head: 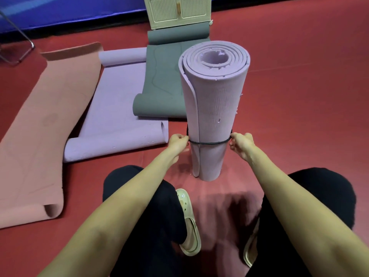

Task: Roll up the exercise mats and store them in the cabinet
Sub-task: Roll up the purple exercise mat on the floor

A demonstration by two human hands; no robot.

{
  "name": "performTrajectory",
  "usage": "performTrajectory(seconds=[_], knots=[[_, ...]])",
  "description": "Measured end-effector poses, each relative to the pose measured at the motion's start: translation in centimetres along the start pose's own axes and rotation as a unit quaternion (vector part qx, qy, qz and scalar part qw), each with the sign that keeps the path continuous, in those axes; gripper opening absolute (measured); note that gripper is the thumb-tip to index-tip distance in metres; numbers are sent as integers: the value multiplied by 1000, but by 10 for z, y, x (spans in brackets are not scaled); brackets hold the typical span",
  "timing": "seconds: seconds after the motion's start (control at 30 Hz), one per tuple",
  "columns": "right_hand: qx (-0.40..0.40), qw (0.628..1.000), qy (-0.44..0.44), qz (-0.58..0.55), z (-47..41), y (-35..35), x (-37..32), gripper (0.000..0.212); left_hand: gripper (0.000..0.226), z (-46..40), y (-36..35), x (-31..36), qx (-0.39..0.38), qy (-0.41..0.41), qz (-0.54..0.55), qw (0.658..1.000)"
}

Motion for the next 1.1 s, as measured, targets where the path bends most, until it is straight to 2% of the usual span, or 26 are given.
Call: performTrajectory(seconds=[0.1,0.17,0.23,0.37,0.47,0.53,0.63,0.73,0.83,0.97,1.1], knots=[[-38,997,-30,-55,19,-5,-8,12,15,7,4,5,-14,24,35,999],[-54,997,-46,-44,34,-6,-21,15,3,16,13,22,-3,22,49,999],[-54,997,-39,-28,50,-6,-42,22,21,24,21,51,-4,10,77,997],[-39,998,38,-16,84,-12,-103,34,43,55,35,128,-12,-13,122,992],[-46,995,80,33,112,-21,-148,53,65,76,37,176,-43,-34,59,997],[-72,991,80,83,128,-30,-166,66,71,89,27,196,-84,-33,-4,996],[-102,987,57,115,147,-41,-171,66,64,105,9,209,-107,-34,-76,991],[-122,987,28,98,155,-42,-165,73,66,113,-2,208,-109,-42,-173,978],[-157,985,49,61,163,-43,-158,56,49,124,-12,201,-104,-76,-164,978],[-98,992,45,61,173,-31,-147,62,25,144,-28,196,-68,-145,-139,977],[-56,994,77,47,184,-2,-160,54,31,155,-53,212,-75,-190,-128,971]])
Point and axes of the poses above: each hand's wrist, its own z-axis away from the middle knuckle, its own y-axis out of the back of the hand, x = y × z, the point moved 7 cm from there along -z, towards the middle knuckle, and after that the axes turned 12 degrees about -x, right-handed, at the moved point
